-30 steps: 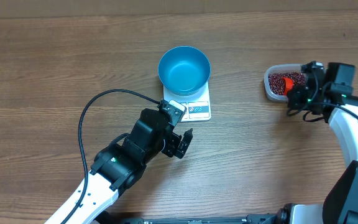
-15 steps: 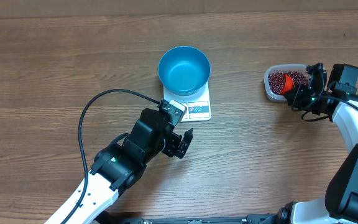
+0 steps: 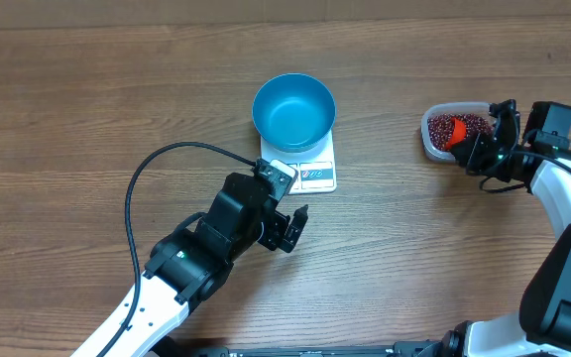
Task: Scoop item into bowl and weigh 150g on scale
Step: 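Drag the scoop through the beans and lift it filled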
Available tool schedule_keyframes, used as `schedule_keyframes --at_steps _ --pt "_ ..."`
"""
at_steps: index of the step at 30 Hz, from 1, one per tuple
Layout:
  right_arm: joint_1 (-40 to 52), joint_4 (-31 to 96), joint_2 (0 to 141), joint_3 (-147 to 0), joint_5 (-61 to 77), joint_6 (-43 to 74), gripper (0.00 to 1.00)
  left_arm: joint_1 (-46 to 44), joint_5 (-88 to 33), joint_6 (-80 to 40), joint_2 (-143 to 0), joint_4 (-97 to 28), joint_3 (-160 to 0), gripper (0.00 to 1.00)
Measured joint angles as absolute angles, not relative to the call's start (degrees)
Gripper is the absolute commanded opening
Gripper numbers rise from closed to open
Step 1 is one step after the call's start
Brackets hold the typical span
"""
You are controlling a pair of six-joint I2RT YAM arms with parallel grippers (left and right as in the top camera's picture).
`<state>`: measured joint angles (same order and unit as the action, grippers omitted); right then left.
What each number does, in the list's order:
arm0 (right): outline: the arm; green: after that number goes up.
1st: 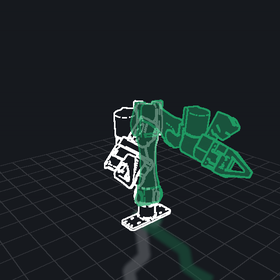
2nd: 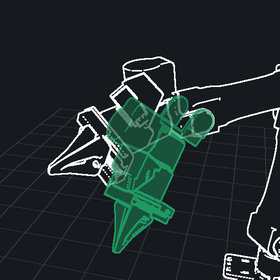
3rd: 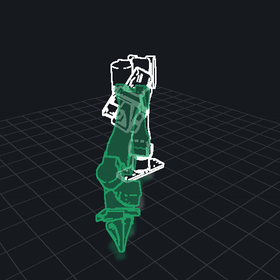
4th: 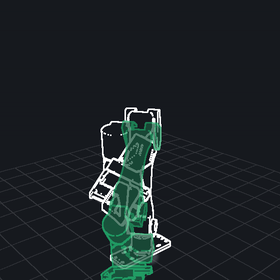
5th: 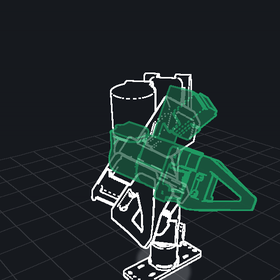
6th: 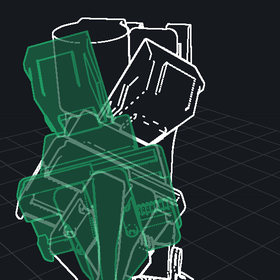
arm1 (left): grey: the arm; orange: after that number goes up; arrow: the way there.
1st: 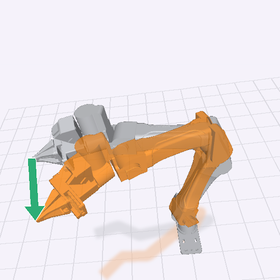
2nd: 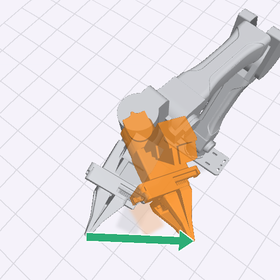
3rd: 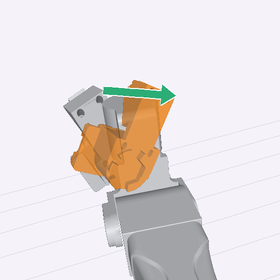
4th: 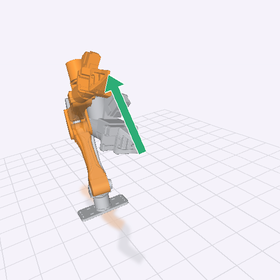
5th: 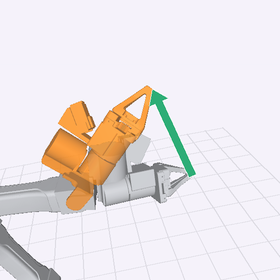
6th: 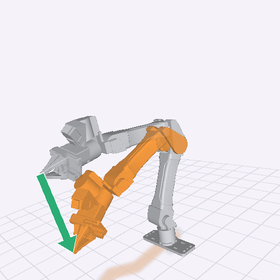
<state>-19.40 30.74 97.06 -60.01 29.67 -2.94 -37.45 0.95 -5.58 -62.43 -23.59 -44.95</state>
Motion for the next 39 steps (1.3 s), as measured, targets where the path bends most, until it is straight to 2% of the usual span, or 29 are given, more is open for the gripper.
schedule_keyframes --at_steps 18,39 --pt "-34.6 30.8 98.9 -60.0 55.6 -2.6 0.04 -37.5 0.8 -5.6 -62.4 -23.6 -44.9 0.99" --pt "-35.2 34.0 98.9 -60.0 61.2 -2.5 0.04 -37.5 0.8 -5.6 -62.4 -23.6 -44.9 0.99"
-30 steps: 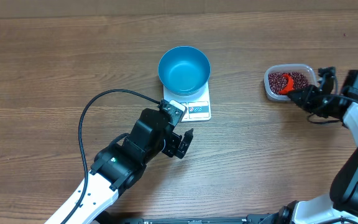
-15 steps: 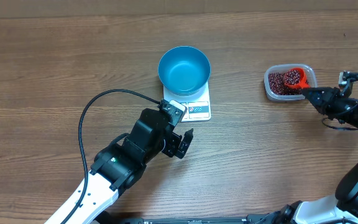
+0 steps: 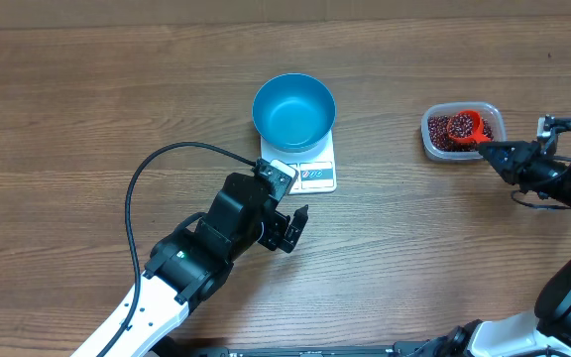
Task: Scoop item into bowl and weigh 150g on scale
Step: 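Drag the scoop through the beans and lift it filled, then carry the filled scoop with the right gripper over the blue bowl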
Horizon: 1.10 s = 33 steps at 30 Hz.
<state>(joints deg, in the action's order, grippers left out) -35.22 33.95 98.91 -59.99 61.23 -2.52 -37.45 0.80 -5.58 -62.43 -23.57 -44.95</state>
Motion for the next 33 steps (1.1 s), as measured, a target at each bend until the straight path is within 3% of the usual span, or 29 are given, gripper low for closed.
schedule_keyframes --at_steps 22,33 --pt "-34.3 37.0 98.9 -60.0 74.8 -0.3 0.04 -37.5 0.8 -5.6 -62.4 -23.6 -44.9 0.99" --pt "-24.3 35.0 98.9 -60.0 76.1 2.6 0.04 -37.5 0.8 -5.6 -62.4 -23.6 -44.9 0.99"
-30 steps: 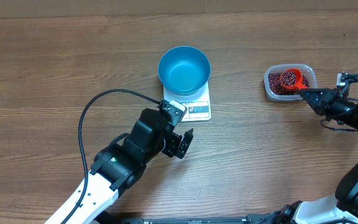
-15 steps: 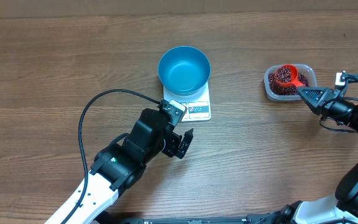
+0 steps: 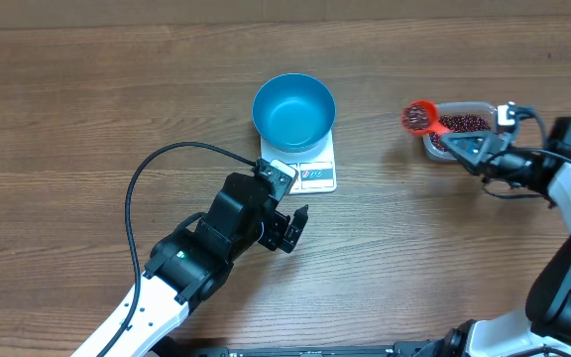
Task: Scoop item into bowl and weigh 150g on scale
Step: 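Carry the filled scoop with the right gripper over the blue bowl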
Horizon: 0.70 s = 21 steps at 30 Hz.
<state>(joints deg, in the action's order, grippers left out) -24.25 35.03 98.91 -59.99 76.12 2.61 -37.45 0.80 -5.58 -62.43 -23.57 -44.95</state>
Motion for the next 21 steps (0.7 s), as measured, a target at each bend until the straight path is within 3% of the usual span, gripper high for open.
schedule_keyframes --at_steps 21 --pt "-5.0 8.9 98.9 -59.9 70.8 25.1 0.04 -37.5 0.6 -5.6 -62.4 -23.6 -44.9 1.00"
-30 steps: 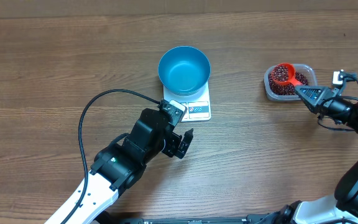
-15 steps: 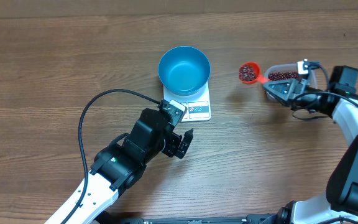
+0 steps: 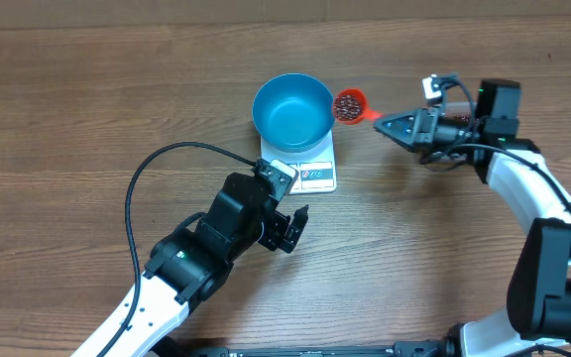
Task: Scoop item into bowl and weigh 150g on scale
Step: 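Carry the filled scoop with the right gripper over the blue bowl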
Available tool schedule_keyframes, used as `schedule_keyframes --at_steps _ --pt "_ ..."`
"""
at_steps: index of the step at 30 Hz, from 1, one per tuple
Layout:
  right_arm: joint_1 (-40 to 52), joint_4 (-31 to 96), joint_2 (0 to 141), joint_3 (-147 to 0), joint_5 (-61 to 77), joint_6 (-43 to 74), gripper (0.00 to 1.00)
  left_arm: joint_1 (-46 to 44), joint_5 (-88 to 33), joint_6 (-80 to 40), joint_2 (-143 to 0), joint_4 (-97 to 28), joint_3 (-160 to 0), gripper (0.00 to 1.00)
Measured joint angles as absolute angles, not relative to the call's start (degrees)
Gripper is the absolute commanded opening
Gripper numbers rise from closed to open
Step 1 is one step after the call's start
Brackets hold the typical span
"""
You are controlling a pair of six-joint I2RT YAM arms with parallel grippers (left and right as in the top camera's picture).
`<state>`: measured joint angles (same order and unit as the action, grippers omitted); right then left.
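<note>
A blue bowl [image 3: 293, 111] stands on the white scale [image 3: 314, 175] at mid-table. Just right of the bowl's rim hangs a red scoop [image 3: 349, 104] loaded with dark red beans. My right gripper [image 3: 385, 123] is shut on the scoop's handle, reaching in from the right. The bean container does not show; the right arm covers the place where it stood. My left gripper [image 3: 291, 230] rests low in front of the scale, open with nothing in it.
A black cable [image 3: 167, 159] loops from the left arm across the table's left-middle. The wooden table [image 3: 87, 89] stretches out to the left and behind the bowl.
The right gripper has moved left with the loaded scoop, from beside the bean container to just right of the bowl's rim. The left arm has not moved.
The right gripper first held the scoop down in the container of beans. Then the scoop lay full of beans over the container. Then it was lifted at the container's left edge, and now it hangs next to the bowl. The left arm stayed still throughout.
</note>
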<state>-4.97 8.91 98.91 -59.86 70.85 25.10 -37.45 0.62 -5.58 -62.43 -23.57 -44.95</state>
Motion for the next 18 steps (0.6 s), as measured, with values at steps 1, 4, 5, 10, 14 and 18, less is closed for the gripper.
schedule_keyframes --at_steps 1,4,5,10,14,18 --pt "-4.2 8.1 98.9 -59.9 70.3 25.8 0.04 -37.5 0.6 -5.6 -62.4 -23.6 -45.0 0.99" --pt "-1.3 4.6 98.9 -59.9 67.6 28.9 0.04 -37.5 0.6 -5.6 -62.4 -23.6 -44.9 0.99" --pt "-0.8 3.9 98.9 -59.9 66.9 29.6 0.04 -37.5 0.6 -5.6 -62.4 -23.6 -45.0 1.00" --pt "2.6 -1.6 98.9 -59.9 63.3 32.7 0.04 -37.5 0.6 -5.6 -62.4 -23.6 -44.9 1.00" --pt "6.2 -3.4 98.9 -59.9 59.2 33.0 0.04 -37.5 0.6 -5.6 -62.4 -23.6 -44.9 0.99" --pt "8.8 -4.5 98.9 -59.9 55.0 32.0 0.04 -37.5 0.6 -5.6 -62.4 -23.6 -45.0 0.99"
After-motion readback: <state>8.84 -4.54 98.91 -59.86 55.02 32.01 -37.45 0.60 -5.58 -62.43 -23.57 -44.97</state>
